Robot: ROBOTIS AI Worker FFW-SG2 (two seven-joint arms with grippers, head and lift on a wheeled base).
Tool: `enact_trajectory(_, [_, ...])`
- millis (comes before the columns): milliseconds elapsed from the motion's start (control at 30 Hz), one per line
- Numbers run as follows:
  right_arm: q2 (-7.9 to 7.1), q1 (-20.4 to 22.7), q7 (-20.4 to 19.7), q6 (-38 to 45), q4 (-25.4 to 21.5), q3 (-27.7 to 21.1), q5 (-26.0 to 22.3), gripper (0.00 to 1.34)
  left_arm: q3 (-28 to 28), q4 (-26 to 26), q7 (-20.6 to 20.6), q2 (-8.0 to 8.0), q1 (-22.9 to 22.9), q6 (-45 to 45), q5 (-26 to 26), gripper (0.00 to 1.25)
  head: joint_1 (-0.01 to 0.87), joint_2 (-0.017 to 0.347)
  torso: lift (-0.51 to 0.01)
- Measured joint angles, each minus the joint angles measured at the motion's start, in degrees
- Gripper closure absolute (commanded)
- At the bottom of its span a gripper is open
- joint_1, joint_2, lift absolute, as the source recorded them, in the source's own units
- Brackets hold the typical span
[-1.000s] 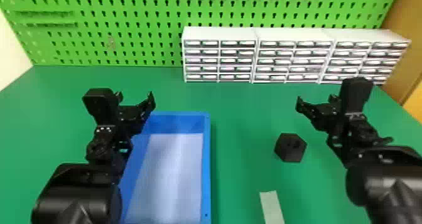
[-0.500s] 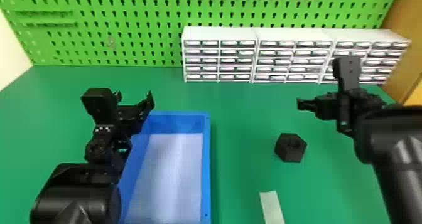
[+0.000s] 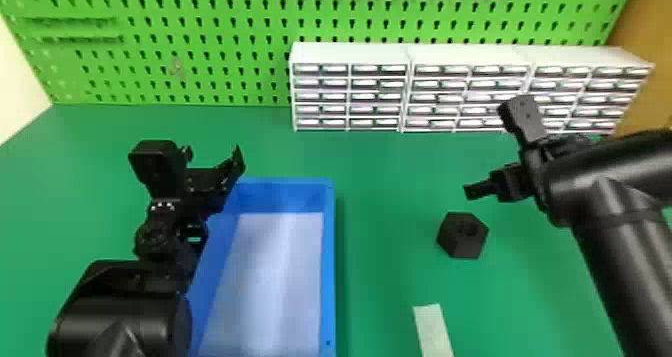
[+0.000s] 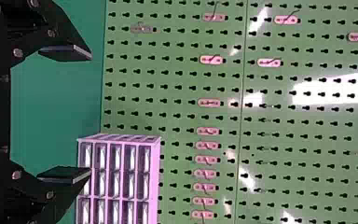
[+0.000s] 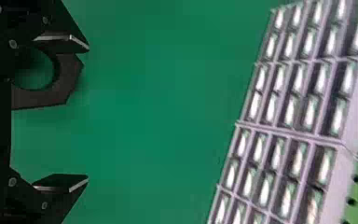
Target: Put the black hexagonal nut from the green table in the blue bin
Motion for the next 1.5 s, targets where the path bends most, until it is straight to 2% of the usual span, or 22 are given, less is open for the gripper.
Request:
enact_trajectory(100, [0.0, -1.57, 3.51, 0.46, 3.0, 1.55, 2.87, 0.3, 0.02, 0.0, 0.0, 0.0, -0.02, 0.0, -0.09, 0.38, 0.686, 0.051, -0.096])
enact_trajectory(433, [0.04, -4.93, 7.13, 0.43, 11.3, 4.66, 5.42, 0.3, 0.03, 0.0, 0.0, 0.03, -0.08, 0.0, -0.14, 0.38, 0.686, 0.051, -0.096])
enact_trajectory(967, [0.51, -6.74, 7.08, -5.19, 20.99, 4.61, 5.15, 0.3, -0.04, 0.0, 0.0, 0.09, -0.07, 0.0, -0.14, 0.38, 0.686, 0.051, -0.096])
enact_trajectory(1500, [1.01, -7.89, 3.84, -9.54, 26.27, 3.21, 3.05, 0.3, 0.12, 0.0, -0.01, 0.09, -0.08, 0.0, -0.14, 0.38, 0.686, 0.051, -0.096])
